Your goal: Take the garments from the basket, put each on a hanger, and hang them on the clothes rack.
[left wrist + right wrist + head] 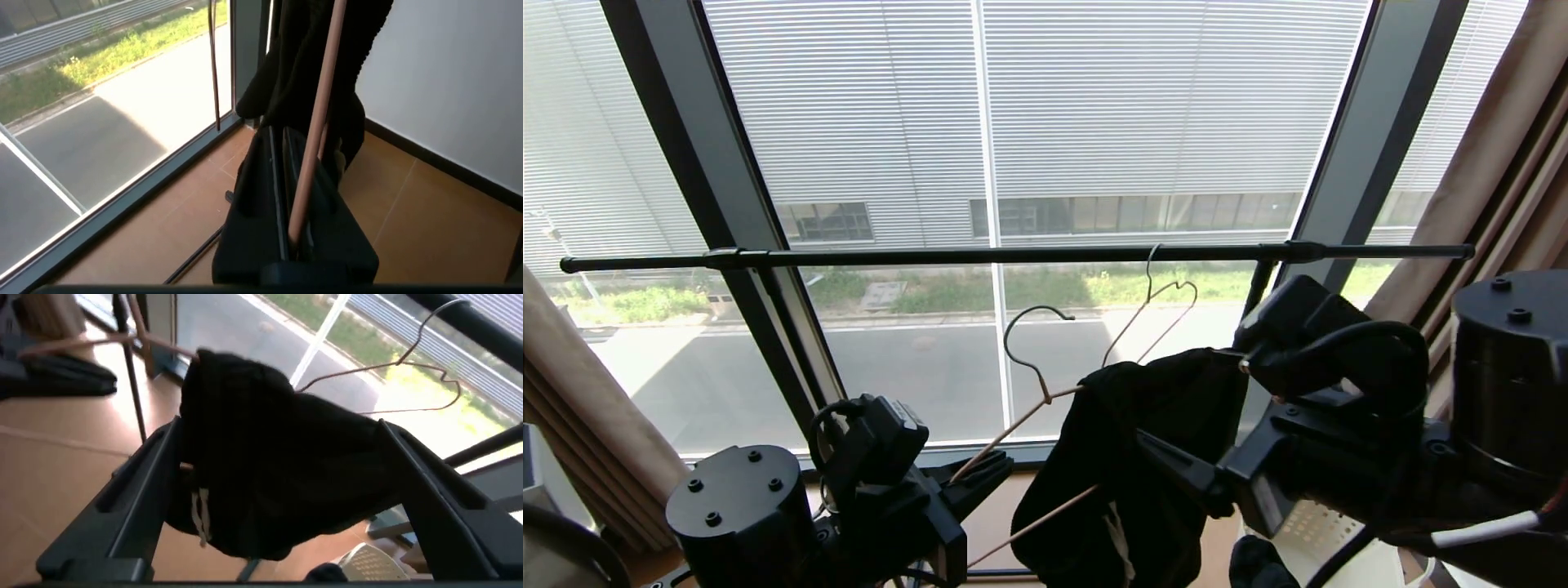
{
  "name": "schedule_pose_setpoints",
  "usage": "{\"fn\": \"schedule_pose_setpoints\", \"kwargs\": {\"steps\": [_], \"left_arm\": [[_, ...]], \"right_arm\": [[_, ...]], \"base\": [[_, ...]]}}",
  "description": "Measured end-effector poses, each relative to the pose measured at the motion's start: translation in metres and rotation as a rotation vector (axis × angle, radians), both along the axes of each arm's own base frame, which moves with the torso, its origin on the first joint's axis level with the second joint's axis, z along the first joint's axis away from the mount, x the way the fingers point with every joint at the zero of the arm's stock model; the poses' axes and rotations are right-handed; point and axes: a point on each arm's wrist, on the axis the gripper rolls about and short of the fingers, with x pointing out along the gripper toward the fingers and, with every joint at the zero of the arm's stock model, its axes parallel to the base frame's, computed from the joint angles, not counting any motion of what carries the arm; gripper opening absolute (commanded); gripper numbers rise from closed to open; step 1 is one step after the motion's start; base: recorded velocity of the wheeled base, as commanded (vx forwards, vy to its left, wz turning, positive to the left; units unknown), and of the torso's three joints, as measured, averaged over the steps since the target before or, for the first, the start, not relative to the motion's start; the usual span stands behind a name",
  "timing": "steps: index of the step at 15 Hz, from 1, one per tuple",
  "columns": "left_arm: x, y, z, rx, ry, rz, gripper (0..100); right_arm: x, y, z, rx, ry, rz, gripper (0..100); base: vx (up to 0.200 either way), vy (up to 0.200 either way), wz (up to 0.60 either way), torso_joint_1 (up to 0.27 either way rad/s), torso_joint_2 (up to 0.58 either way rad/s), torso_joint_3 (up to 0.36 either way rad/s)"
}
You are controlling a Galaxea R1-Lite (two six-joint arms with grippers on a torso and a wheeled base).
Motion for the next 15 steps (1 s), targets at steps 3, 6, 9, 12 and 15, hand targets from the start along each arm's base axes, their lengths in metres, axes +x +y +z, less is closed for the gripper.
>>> {"fn": "schedule_pose_setpoints", "kwargs": {"steps": [3,6,9,12,15], "left_arm": [[-0.005,0.004,-0.001,0.006,0.014,-0.037,0],[-0.01,0.007,-0.004,0.026,0.023,-0.078,0],[-0.015,0.008,-0.006,0.049,0.016,-0.126,0],[-0.019,0.004,-0.006,0.048,0.015,-0.153,0],[-0.022,0.003,-0.004,0.042,0.01,-0.164,0]], "right_arm": [[0.009,-0.04,0.006,-0.077,0.06,0.142,100],[0.027,-0.075,0.023,-0.145,0.068,0.369,100],[0.049,-0.095,0.035,-0.222,0.122,0.529,100],[0.075,-0.092,0.045,-0.167,0.215,0.691,100],[0.09,-0.065,0.036,-0.155,0.262,0.792,100]], "base": [[0.0,0.0,0.0,0.0,0.0,0.0],[0.0,0.0,0.0,0.0,0.0,0.0],[0.0,0.0,0.0,0.0,0.0,0.0],[0.0,0.0,0.0,0.0,0.0,0.0],[0.0,0.0,0.0,0.0,0.0,0.0]]}}
